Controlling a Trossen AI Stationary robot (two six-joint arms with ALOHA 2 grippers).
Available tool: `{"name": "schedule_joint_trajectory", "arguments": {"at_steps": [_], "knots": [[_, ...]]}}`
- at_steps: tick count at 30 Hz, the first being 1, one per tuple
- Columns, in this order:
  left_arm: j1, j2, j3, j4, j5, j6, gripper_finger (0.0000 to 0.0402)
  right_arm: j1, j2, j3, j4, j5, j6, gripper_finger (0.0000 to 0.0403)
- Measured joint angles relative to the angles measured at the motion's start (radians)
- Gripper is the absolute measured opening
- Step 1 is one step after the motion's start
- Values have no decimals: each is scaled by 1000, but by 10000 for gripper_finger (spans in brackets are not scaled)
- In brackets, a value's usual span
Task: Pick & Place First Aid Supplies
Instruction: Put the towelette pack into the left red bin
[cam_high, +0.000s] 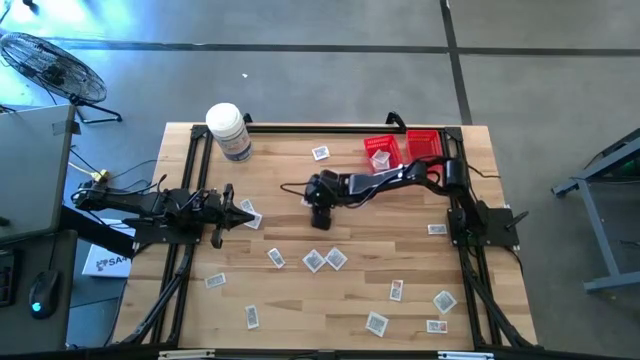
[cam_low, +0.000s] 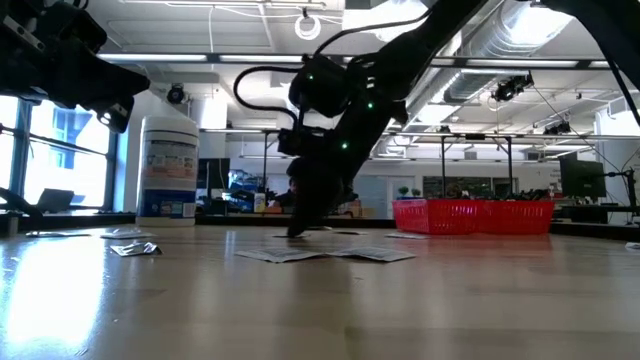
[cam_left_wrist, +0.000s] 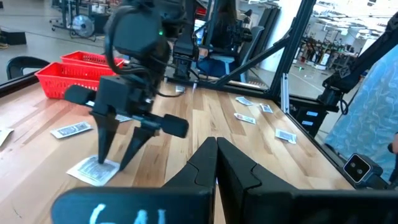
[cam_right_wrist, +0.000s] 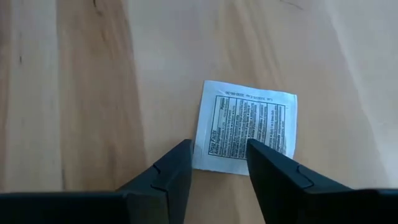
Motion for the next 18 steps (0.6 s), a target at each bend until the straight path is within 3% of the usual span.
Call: {"name": "schedule_joint_trajectory", "arguments": {"at_steps": [11, 18], "knots": [[0, 0, 0, 0, 0, 0, 1, 51, 0, 73, -29, 28, 82, 143], [0, 0, 0, 0, 0, 0, 1, 59, 0, 22, -19, 52, 125, 138]]}}
